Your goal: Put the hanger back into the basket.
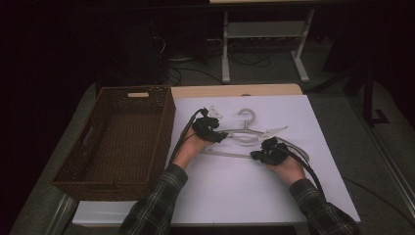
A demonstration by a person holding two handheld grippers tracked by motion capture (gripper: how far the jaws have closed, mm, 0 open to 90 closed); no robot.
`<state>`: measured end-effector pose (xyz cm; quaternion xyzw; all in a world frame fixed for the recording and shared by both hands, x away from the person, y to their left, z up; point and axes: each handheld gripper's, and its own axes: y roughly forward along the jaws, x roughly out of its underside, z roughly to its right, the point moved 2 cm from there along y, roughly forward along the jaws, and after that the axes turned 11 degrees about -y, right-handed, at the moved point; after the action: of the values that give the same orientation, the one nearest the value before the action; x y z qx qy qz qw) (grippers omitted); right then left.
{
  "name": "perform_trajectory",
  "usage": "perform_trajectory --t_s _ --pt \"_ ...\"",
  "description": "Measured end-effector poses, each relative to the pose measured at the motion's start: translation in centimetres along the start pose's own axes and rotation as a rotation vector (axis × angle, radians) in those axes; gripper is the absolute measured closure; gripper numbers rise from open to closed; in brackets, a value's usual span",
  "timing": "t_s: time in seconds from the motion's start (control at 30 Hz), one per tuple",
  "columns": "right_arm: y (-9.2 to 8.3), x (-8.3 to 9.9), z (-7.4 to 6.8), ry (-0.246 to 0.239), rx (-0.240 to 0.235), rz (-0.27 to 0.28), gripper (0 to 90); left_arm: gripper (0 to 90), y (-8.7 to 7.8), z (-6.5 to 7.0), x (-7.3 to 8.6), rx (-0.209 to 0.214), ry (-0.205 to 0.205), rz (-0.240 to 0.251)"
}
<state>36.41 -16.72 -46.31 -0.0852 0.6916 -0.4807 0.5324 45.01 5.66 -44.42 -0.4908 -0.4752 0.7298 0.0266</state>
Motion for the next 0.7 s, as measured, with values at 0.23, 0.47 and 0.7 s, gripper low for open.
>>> perform_trajectory --t_s 0.23,0.47,0.7 --pt "0.0 0.0 0.1 -0.001 -0.004 0.002 90.0 54.2 1.5 -0.2 -0.1 0.009 0.033 -0.059" --pt "0.0 0.0 0.1 0.001 -0.006 0.003 90.0 64.5 2.3 -0.1 -0.2 -0.005 0.071 -0.082" --pt "0.0 0.0 0.1 0.003 -0.008 0.005 90.0 69.6 2.3 -0.1 -0.2 -0.001 0.082 -0.079"
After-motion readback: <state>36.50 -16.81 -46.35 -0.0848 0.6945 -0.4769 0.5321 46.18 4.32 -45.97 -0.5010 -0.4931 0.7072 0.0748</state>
